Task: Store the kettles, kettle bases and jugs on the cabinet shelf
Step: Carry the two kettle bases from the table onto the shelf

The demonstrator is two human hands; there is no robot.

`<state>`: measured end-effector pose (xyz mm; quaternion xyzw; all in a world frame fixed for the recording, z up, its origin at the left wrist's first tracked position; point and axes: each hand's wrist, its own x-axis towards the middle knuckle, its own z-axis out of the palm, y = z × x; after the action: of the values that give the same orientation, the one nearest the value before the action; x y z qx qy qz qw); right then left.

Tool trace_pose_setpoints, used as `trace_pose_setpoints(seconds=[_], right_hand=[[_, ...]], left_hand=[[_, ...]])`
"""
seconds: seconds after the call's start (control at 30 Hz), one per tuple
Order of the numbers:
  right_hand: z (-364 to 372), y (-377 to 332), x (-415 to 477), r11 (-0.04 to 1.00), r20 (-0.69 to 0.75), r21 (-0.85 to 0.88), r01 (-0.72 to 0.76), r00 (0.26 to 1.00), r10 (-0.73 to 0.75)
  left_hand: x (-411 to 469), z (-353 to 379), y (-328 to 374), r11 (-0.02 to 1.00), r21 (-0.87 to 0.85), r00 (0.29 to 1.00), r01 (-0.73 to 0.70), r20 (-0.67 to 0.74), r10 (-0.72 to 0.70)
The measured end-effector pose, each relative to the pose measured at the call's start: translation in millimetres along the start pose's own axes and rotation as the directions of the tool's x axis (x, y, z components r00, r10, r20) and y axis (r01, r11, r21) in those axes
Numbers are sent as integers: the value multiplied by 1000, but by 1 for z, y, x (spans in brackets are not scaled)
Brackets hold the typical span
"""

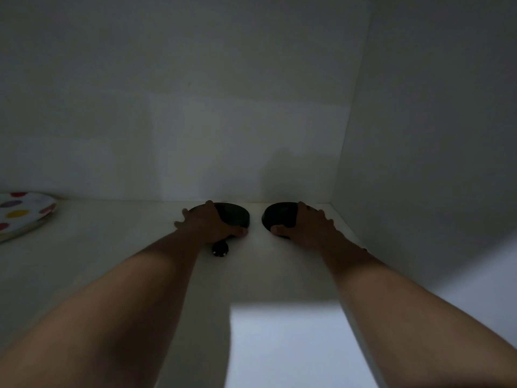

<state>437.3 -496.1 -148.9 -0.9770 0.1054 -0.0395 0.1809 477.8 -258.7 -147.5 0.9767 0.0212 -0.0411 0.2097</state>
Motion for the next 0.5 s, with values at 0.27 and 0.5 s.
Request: trace_pose_setpoints(seconds=[0.27, 0.5], right_hand=[[-45, -16, -66, 993, 16, -117, 14, 1000, -12], [-98, -53, -170, 981, -24, -181, 68, 997, -74]], left_hand=[[-72, -26, 12, 993, 80, 990, -82, -110, 91], [-189, -72, 0, 958, 145, 953, -247, -143, 267]])
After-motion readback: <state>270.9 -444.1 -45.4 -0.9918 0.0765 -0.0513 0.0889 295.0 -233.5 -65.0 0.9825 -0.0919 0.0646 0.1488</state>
